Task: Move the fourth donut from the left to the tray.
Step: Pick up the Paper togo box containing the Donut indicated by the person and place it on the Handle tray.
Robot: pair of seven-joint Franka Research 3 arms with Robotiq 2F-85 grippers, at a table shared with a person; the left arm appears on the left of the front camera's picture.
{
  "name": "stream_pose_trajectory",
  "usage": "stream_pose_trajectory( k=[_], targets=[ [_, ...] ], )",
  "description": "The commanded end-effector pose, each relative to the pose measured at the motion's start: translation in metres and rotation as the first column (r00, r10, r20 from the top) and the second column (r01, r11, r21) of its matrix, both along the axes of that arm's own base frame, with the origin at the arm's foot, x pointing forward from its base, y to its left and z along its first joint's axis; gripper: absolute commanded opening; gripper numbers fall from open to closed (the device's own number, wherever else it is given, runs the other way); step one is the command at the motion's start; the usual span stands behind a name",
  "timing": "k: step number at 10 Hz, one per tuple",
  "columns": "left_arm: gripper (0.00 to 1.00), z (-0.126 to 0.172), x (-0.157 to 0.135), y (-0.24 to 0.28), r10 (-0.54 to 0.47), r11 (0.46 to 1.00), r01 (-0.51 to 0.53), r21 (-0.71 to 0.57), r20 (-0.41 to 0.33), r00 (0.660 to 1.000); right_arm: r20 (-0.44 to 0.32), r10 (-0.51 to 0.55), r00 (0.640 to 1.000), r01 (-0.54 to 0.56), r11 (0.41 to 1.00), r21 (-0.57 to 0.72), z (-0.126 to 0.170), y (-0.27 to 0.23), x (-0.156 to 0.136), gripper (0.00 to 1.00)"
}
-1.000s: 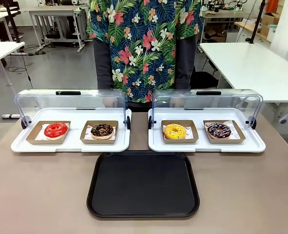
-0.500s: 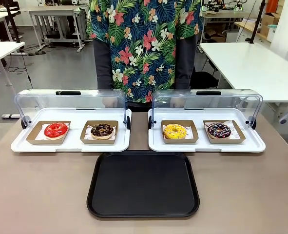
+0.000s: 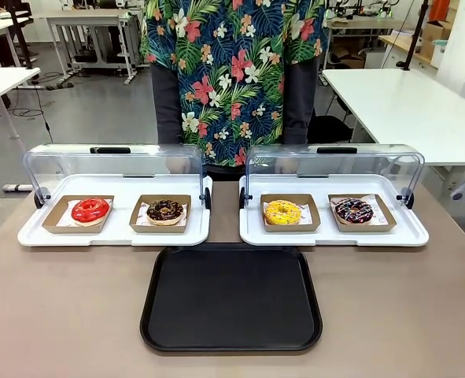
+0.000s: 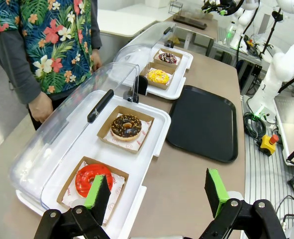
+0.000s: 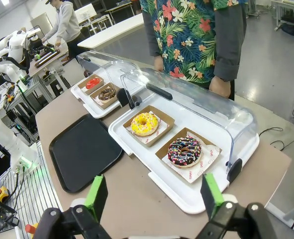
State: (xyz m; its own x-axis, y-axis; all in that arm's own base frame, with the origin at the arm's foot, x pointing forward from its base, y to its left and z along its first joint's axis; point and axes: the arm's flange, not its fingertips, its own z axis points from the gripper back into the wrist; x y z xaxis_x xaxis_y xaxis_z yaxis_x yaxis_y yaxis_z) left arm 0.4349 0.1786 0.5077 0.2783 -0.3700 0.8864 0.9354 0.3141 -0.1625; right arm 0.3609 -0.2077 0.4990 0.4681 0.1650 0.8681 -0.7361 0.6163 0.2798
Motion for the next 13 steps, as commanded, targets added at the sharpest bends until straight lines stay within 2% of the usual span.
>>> stream_pose_trajectory(
  k=[1,13],
  targets=[
    [1.00,0.0006,0.0002,0.0002,-0.004,1.000,0.004,0.014,0.000,1.000,0.032,0.006,0.999,-0.006,1.000,0.007,0.0027,-0.0018,0.0046,1.00],
    [1.00,0.0006,0.0002,0.0002,-0.004,1.000,0.004,0.014,0.000,1.000,0.032,0.006,0.999,-0.006,1.000,0.007,0.0027,-0.0018,0.0046,1.00]
  ],
)
